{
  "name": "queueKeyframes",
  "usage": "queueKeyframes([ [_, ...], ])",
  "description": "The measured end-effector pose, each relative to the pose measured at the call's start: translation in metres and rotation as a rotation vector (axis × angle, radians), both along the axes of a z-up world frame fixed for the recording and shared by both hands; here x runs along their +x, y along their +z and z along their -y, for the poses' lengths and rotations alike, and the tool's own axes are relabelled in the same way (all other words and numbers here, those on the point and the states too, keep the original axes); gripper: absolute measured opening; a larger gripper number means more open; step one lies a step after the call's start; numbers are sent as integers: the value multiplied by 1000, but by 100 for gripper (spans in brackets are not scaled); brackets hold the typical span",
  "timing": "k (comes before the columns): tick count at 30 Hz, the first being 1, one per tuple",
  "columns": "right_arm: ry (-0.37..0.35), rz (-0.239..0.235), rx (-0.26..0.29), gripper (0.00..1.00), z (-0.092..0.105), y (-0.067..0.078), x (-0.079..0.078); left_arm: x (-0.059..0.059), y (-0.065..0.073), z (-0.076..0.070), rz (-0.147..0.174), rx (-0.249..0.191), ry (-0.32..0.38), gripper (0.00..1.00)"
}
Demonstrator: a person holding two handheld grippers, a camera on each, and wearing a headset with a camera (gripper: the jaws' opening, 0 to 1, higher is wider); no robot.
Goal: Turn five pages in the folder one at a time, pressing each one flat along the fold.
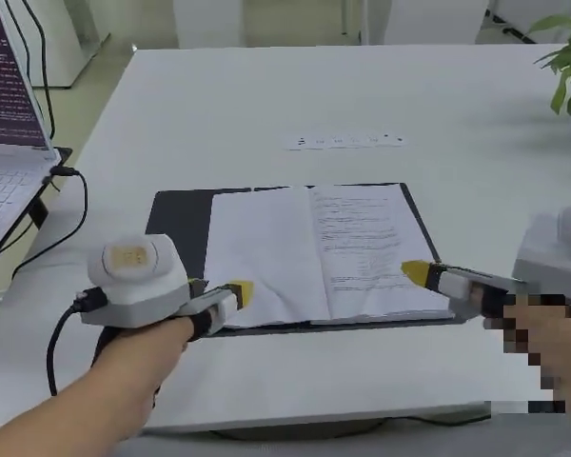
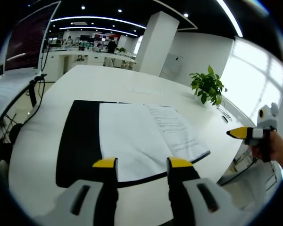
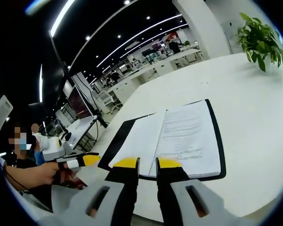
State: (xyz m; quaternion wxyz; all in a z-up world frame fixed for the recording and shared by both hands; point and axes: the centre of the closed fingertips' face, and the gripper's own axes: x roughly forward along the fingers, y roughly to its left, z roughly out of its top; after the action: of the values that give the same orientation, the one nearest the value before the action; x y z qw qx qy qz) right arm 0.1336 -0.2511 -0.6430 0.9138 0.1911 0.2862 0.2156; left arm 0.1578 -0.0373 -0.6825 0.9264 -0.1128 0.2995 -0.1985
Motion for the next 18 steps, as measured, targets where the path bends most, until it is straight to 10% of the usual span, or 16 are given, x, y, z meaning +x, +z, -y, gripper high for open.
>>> queueKeyframes([
  [18,74,112,-243,62,42,-2,-11,-23,27,-22,112,163,-54,76],
])
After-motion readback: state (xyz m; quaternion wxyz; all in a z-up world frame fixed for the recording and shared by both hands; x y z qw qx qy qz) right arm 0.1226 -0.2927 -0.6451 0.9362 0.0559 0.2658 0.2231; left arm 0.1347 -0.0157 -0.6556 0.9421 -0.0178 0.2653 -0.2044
